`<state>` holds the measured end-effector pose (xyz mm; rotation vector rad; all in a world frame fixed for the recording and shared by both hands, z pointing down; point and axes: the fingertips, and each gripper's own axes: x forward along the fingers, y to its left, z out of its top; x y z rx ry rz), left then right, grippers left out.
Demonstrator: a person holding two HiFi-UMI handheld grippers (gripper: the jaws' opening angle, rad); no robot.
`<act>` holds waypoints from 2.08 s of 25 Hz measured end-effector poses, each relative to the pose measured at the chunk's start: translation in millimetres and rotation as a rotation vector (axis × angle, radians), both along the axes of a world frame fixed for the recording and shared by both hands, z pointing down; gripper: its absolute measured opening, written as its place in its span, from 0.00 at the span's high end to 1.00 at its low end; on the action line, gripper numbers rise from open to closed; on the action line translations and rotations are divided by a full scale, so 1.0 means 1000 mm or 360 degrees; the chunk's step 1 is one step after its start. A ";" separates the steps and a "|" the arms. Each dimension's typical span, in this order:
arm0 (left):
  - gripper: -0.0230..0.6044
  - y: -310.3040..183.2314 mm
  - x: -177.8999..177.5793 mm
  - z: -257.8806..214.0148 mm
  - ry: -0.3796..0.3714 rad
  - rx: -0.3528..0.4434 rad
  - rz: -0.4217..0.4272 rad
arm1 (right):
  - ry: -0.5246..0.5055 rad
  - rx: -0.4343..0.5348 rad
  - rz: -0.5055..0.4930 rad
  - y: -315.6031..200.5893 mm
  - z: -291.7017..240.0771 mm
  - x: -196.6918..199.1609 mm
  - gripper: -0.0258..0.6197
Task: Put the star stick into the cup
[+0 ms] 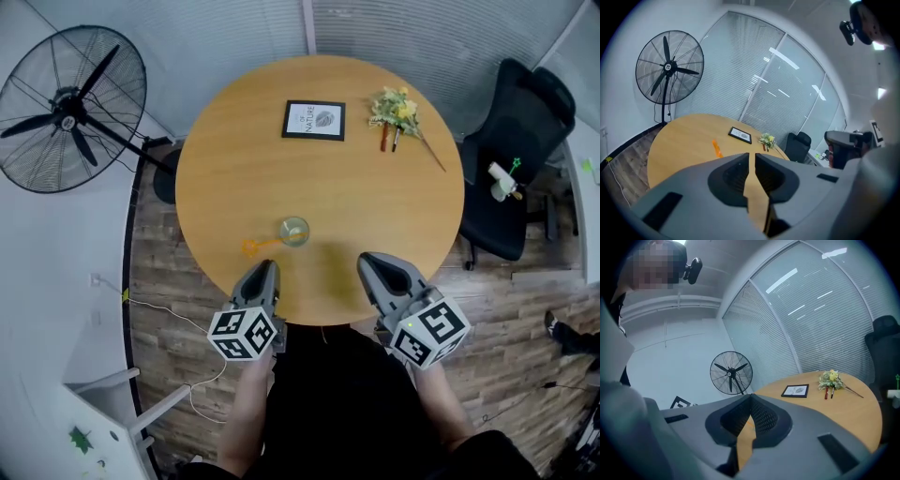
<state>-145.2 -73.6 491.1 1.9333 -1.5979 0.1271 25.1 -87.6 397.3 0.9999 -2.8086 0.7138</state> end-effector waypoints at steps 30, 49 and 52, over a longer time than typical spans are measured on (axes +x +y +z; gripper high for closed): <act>0.96 0.020 0.011 -0.136 -0.0044 0.0467 0.0036 | -0.0044 0.0176 -0.0028 -0.003 -0.038 0.002 0.95; 0.96 0.016 0.020 -0.126 -0.0038 0.0425 0.0085 | -0.0003 0.0227 -0.0052 -0.002 -0.037 0.004 0.95; 0.96 0.016 0.019 -0.126 -0.0037 0.0424 0.0087 | 0.0001 0.0226 -0.0053 -0.002 -0.036 0.003 0.95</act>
